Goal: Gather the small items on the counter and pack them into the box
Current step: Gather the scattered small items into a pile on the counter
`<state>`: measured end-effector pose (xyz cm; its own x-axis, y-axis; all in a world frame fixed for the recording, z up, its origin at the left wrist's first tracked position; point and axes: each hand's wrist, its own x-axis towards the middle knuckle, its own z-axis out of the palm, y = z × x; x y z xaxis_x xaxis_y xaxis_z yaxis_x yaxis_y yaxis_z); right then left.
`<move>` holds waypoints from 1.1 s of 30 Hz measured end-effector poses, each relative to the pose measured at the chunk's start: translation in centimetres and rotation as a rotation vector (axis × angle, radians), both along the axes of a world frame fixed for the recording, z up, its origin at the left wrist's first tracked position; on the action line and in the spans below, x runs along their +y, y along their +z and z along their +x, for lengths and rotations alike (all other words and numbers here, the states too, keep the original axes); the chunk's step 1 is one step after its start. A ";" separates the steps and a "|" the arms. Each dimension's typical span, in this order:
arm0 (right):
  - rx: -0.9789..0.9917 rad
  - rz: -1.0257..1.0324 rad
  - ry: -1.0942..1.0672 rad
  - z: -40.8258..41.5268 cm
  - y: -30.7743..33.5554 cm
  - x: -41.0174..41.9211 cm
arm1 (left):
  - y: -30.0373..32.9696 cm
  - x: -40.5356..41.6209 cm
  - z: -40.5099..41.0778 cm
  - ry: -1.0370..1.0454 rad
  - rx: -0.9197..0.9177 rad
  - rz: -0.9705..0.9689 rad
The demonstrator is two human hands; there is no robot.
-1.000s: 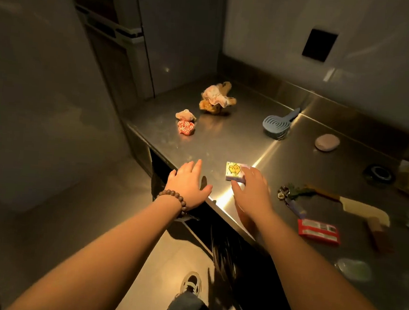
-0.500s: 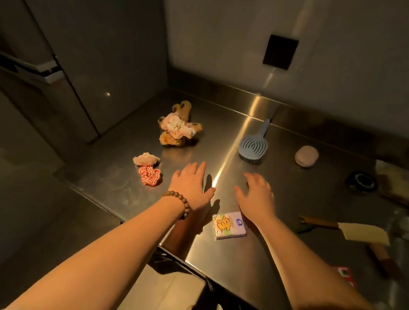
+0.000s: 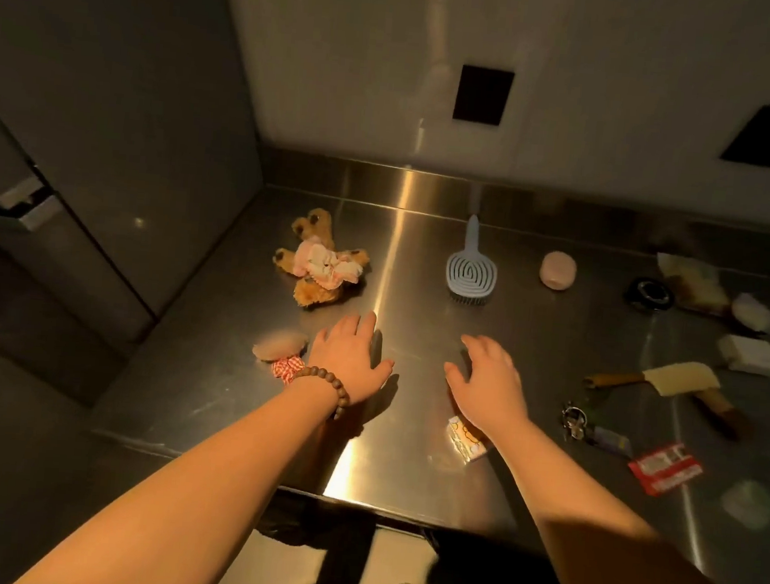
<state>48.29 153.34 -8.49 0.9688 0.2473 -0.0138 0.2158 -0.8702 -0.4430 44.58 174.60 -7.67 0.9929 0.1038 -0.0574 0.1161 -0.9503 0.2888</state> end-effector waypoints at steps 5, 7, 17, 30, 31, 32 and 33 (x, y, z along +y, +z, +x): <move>-0.080 -0.083 -0.031 -2.7 -1.0 0.7 | -0.7 3.6 -1.5 -0.010 -0.161 0.043; -0.068 -0.161 -0.057 -3.6 -1.7 0.1 | -1.2 5.0 -2.4 0.032 -0.251 0.086; 0.089 -0.265 -0.239 -7.0 -4.3 -0.7 | -4.9 8.9 -5.8 0.019 -0.004 0.002; -0.038 0.030 -0.173 -5.2 -3.6 4.7 | -2.1 9.3 -4.6 0.087 -0.329 -0.148; -0.049 0.047 -0.151 -4.5 -3.2 5.5 | -1.3 9.6 -4.2 0.095 -0.358 -0.143; -0.064 0.064 -0.128 -3.7 -2.7 6.4 | -0.6 10.0 -3.6 0.107 -0.390 -0.143; -0.079 0.080 -0.105 -2.8 -2.2 7.2 | 0.2 10.4 -3.0 0.125 -0.422 -0.150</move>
